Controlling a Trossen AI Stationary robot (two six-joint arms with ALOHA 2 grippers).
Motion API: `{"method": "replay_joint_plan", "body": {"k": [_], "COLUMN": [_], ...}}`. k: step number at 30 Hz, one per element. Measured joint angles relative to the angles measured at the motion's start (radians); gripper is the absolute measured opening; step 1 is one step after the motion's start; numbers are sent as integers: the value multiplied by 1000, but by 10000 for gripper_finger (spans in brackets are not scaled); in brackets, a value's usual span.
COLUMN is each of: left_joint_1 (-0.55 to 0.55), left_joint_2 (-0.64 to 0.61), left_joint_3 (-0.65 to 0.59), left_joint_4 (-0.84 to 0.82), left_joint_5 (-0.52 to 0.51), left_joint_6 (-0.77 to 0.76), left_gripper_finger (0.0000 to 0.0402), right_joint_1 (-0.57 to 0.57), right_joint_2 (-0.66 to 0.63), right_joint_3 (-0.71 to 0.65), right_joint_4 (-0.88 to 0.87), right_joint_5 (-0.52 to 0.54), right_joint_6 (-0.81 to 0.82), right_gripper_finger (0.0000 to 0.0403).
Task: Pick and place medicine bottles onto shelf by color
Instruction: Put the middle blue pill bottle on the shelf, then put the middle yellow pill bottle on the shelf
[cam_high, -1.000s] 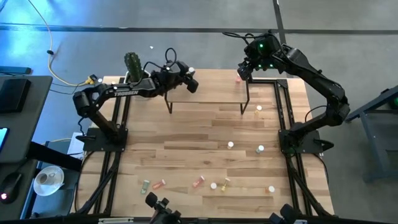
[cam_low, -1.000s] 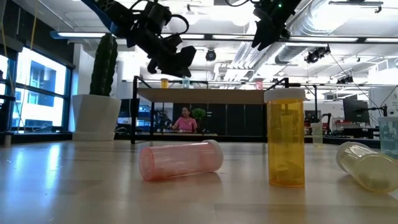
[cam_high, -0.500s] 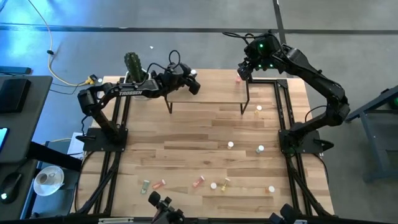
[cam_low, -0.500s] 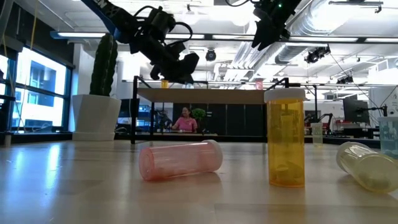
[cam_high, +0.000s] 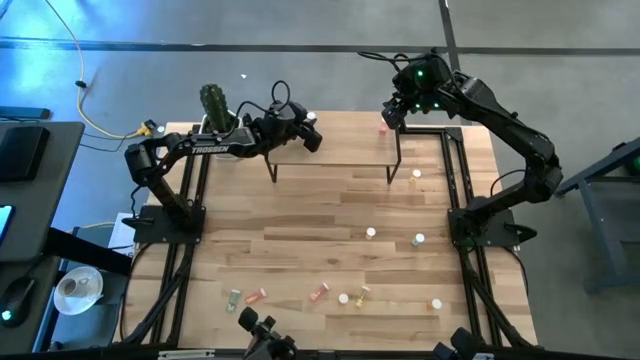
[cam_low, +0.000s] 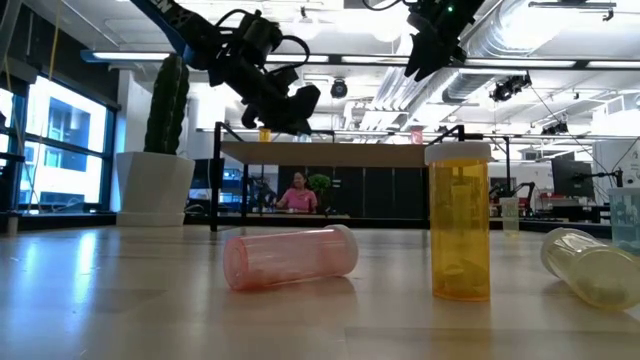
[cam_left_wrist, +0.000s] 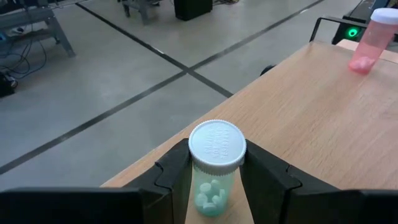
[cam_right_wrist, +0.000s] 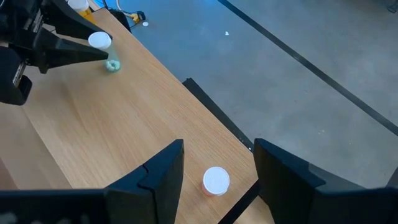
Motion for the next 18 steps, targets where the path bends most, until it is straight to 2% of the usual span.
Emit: {"method": "replay_joint_plan", "body": {"k": [18], "left_joint_1": [0], "left_joint_2": [4], "left_joint_3": [-3], "left_joint_4": [0], "left_joint_5": [-38], "left_joint_6": [1], "left_gripper_finger": [164], "right_joint_1": [0], "right_joint_2": [0], "right_joint_3": [0], "right_joint_4": [0], "right_joint_5": [0], "right_joint_6": [0], "right_gripper_finger": [186]}}
